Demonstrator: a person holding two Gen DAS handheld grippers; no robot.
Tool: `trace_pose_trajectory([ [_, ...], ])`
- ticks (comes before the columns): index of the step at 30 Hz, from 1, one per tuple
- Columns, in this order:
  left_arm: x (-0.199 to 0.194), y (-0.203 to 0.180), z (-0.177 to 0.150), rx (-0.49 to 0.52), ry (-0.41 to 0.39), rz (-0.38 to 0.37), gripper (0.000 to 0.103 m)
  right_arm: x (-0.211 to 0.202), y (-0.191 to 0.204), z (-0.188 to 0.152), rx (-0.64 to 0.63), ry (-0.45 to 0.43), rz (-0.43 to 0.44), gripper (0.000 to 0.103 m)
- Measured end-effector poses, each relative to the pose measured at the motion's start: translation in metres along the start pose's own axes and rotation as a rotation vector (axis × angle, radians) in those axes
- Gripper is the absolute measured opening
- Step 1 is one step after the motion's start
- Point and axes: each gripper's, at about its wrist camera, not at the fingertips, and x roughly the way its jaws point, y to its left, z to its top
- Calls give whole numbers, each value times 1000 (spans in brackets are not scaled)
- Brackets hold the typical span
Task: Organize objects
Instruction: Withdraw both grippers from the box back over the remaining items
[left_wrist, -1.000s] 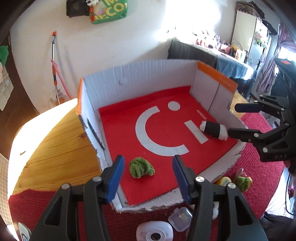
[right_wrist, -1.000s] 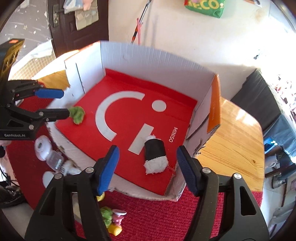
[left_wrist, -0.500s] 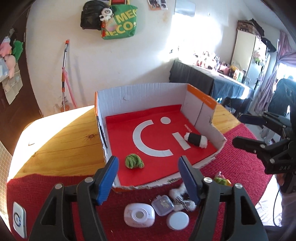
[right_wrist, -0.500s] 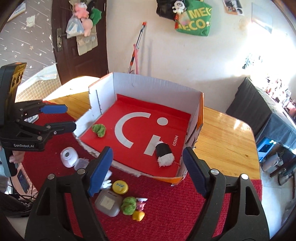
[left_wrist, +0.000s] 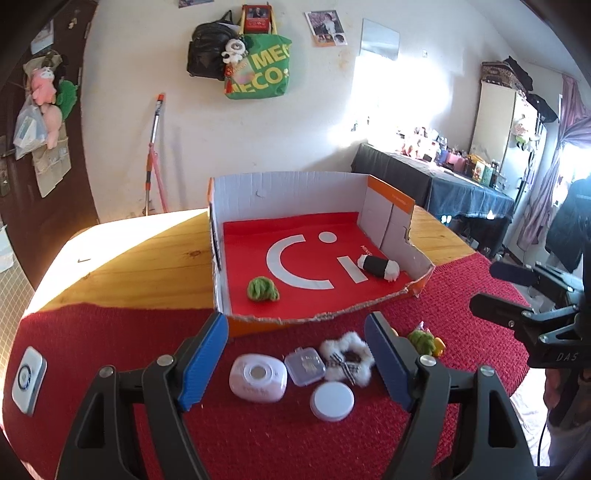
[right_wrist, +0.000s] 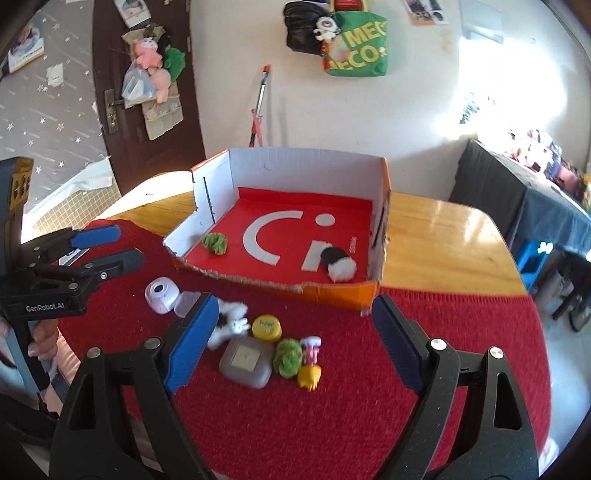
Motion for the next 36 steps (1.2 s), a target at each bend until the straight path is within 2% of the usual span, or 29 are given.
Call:
trace_pose_trajectory([
  [8, -7, -4, -32, -19, -5, 36, 78, -3, 5, -30, 42, -37, -58, 89],
  [12, -7, -7, -47, -33, 2, 41, 86, -1, 10, -44, 53, -59, -76, 89],
  [17, -2, -12, -66, -49, 8, 58, 87, 5, 11, -62, 90, -72, -85, 90],
  [22, 4, -19, -81, -51, -1, 84, 91, 18, 16, -82, 89, -63, -130, 92],
  [26, 15, -22, -91, -49, 38, 79, 91, 30, 13, -93, 130, -24, -108, 92],
  [36, 23, -16, -95, -69, 64, 87, 91, 40, 4, -97, 154, 5, -132, 93],
])
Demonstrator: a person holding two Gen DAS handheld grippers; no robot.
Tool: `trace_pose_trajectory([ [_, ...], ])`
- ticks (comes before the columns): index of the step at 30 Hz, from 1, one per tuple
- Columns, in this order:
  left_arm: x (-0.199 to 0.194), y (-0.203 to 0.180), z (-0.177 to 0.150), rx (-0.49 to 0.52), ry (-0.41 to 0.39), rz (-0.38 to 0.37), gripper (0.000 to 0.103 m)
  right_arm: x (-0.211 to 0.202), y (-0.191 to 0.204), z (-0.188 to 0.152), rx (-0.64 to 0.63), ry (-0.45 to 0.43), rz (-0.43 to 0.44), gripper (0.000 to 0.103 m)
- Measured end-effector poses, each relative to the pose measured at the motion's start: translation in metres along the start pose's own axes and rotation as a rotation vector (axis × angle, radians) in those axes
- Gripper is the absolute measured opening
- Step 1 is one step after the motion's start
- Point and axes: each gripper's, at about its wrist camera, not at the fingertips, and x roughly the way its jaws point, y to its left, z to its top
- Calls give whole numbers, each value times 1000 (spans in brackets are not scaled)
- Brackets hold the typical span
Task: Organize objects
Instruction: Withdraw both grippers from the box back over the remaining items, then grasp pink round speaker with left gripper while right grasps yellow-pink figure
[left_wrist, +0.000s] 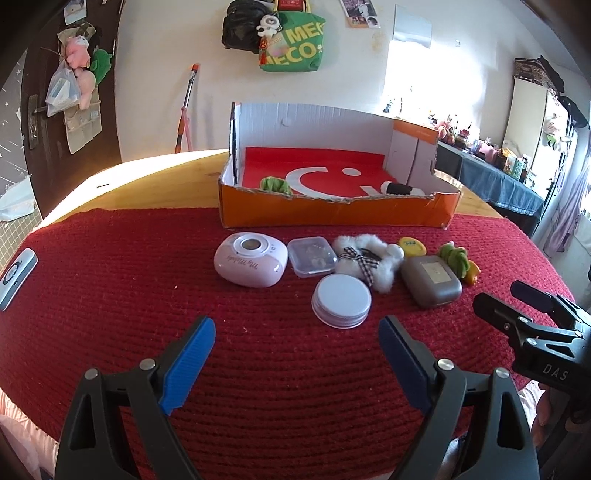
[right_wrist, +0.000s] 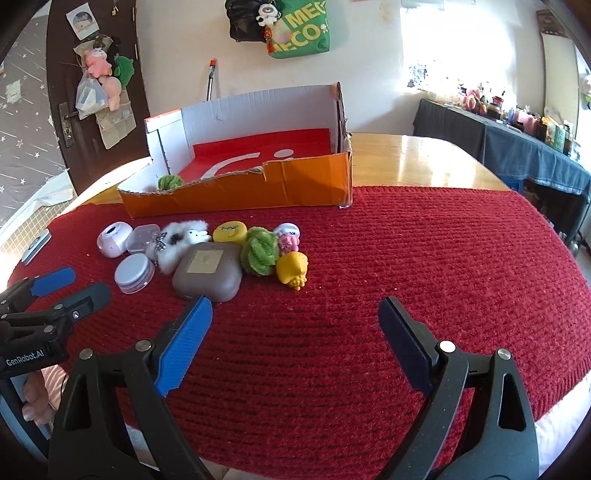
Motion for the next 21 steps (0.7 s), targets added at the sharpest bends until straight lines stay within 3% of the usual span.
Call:
trace_pose_trajectory([
  [21, 15, 24, 21, -20, 37, 14, 91, 26, -9, 14, -50, 72, -68, 92],
])
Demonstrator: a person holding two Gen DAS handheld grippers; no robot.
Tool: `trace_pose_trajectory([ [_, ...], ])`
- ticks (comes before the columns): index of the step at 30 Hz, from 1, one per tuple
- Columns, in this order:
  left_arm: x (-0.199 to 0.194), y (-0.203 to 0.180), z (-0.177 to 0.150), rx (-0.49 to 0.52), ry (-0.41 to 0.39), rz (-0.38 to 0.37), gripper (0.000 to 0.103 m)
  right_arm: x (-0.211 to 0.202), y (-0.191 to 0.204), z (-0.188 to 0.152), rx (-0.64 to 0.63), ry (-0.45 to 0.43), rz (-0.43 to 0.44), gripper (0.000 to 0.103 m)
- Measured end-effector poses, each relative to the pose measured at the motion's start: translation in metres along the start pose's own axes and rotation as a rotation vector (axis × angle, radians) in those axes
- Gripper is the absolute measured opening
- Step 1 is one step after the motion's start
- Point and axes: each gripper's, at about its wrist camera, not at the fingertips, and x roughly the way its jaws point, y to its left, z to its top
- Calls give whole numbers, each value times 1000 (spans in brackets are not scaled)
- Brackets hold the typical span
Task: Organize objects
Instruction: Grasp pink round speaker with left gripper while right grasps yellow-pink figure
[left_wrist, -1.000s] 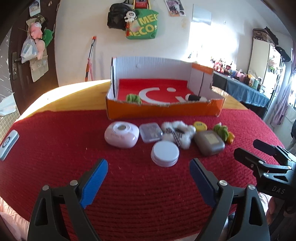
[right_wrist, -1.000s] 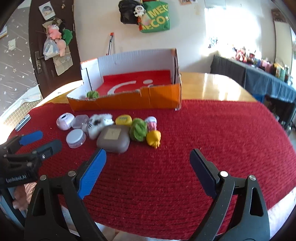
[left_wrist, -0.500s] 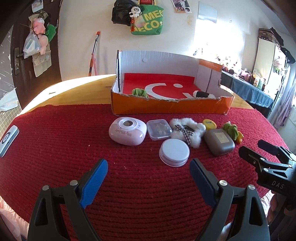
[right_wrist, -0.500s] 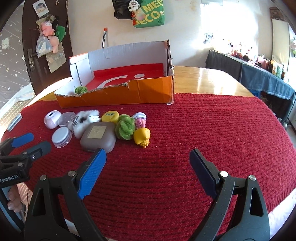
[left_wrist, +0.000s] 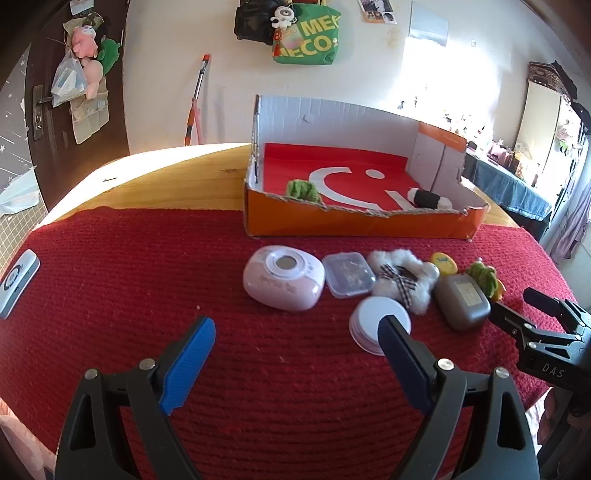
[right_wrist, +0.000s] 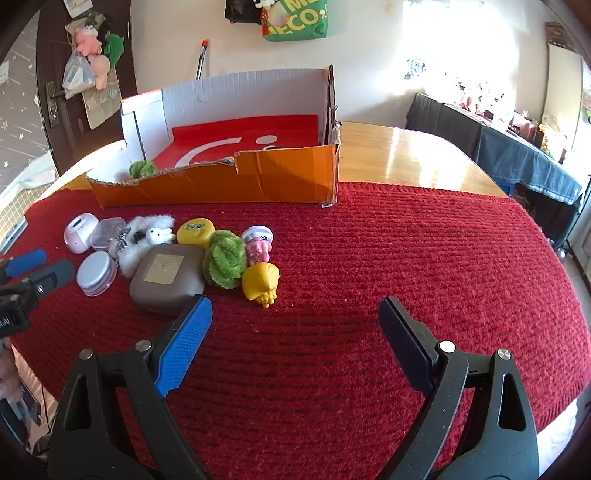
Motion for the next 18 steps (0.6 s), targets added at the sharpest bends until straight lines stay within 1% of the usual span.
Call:
trace_pose_trajectory([
  [4, 6, 6, 8, 16, 20, 17, 91, 6, 0, 5, -13, 24, -10, 92],
  [9, 14, 14, 15, 33, 56, 11, 91, 13, -3, 11, -15, 51, -13, 92],
  [13, 18, 17, 21, 66, 73, 13, 91, 17, -7, 17, -17, 62, -24, 92],
  [18, 27, 19, 27, 92, 110, -10, 91, 22, -12, 21, -23, 82, -16, 92],
])
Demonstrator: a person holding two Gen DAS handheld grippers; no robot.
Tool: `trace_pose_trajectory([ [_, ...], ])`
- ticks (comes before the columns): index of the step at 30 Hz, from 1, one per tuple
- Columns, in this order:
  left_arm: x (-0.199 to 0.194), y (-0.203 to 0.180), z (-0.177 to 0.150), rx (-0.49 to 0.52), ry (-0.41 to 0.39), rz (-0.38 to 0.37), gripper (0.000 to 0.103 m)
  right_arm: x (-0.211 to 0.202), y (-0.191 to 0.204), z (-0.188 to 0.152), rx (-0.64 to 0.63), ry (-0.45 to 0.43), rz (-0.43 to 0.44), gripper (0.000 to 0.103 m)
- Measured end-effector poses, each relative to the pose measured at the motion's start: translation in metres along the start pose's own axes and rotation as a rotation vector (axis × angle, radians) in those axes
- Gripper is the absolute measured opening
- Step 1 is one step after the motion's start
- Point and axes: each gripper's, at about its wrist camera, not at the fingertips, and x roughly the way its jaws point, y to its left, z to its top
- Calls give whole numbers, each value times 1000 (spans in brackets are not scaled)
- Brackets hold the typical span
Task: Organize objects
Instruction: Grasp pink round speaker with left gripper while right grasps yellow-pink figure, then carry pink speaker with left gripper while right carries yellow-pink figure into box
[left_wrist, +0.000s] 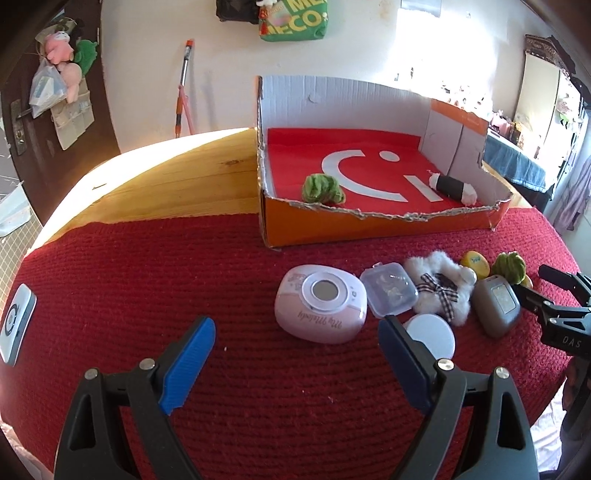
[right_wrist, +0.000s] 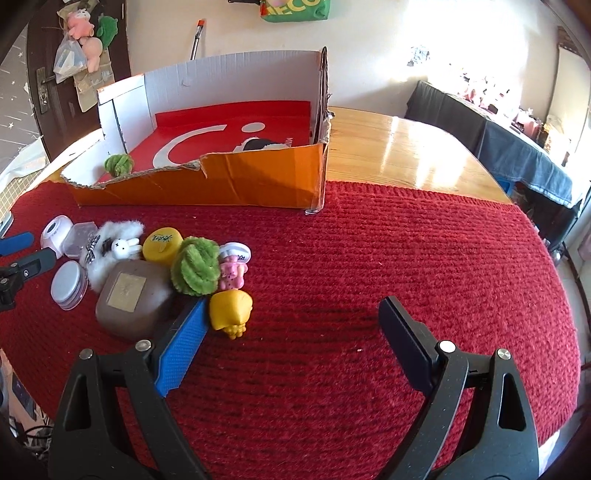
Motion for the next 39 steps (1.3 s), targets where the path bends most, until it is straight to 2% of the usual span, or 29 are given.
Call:
trace_pose_trajectory([
  [11, 10, 4, 6, 42, 25, -11, 91, 3, -17, 5, 26, 11, -13, 92],
  [14, 12, 2, 7, 51, 27, -18, 88, 2, -18, 5, 28, 11, 1, 88],
  [21, 16, -2, 9, 68, 21, -47, 75, 2, -10, 8, 27, 4, 21, 67],
  [23, 17, -2, 10, 66, 18, -55, 74, 3, -8, 9, 30, 0, 25, 63],
  [27, 17, -3, 11, 68, 11, -74, 65, 2, -3, 8, 28, -10, 32, 53],
  [29, 16, -4, 10, 71, 3, -87, 58, 1, 0, 6, 26, -20, 36, 42],
  [30, 15, -4, 10, 71, -1, -88, 55, 0, 1, 5, 26, -25, 42, 31],
  [33, 14, -4, 8, 67, -6, -90, 55, -3, -1, 0, 51, -36, 86, 20],
  [39, 10, -2, 7, 45, -14, -108, 55, -7, -4, -1, 72, -40, 123, 19],
])
